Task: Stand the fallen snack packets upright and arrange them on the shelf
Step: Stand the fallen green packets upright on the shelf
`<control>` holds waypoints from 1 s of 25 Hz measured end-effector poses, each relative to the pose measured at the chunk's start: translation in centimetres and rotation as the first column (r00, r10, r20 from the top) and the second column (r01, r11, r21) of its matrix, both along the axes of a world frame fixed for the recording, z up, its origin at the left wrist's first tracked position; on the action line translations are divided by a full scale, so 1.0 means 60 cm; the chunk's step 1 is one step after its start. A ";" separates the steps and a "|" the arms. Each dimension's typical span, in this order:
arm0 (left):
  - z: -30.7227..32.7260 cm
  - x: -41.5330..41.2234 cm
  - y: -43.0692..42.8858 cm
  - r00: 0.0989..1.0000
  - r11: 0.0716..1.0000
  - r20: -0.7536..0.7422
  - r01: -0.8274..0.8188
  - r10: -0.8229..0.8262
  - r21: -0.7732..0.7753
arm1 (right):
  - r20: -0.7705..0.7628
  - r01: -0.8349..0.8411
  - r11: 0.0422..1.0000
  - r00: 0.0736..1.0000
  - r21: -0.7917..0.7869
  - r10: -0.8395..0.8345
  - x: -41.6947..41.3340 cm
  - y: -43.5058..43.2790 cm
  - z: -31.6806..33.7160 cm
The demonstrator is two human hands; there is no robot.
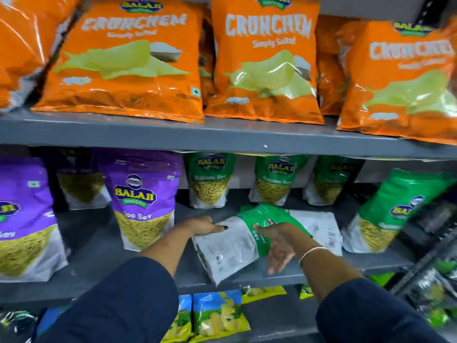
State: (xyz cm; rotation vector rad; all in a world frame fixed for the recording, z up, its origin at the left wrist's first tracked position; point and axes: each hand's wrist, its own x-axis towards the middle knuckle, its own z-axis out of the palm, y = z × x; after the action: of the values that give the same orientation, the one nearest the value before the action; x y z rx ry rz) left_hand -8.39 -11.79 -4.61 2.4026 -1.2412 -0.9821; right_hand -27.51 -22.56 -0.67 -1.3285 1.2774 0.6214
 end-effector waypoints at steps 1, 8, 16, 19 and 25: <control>-0.007 0.001 0.002 0.999 1.000 -0.032 -0.011 0.012 0.020 | 0.062 0.085 0.993 0.994 0.079 -0.090 -0.003 0.001 -0.012; -0.009 -0.010 0.030 0.862 0.953 -0.440 -0.300 0.252 -0.041 | 0.455 0.458 0.864 0.736 0.210 -0.501 0.025 0.042 -0.086; 0.026 -0.001 0.041 0.867 0.778 -0.424 -0.450 0.262 -0.439 | 0.777 0.550 0.809 0.594 -0.205 -0.207 0.063 0.044 -0.010; 0.015 0.002 0.045 0.878 0.721 -0.398 -0.456 0.267 -0.522 | 0.800 0.517 0.781 0.599 -0.351 -0.037 0.071 0.049 -0.029; 0.012 0.006 0.060 0.886 0.835 -0.416 -0.381 0.206 -0.398 | 0.552 0.349 0.672 0.827 -0.653 0.106 0.073 0.044 -0.041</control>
State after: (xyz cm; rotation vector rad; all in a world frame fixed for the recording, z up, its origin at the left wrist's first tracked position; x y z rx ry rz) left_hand -8.03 -8.19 -3.89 1.8556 -0.8166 -0.8498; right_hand -23.11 -19.90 -3.13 -1.8705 1.1325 -0.4666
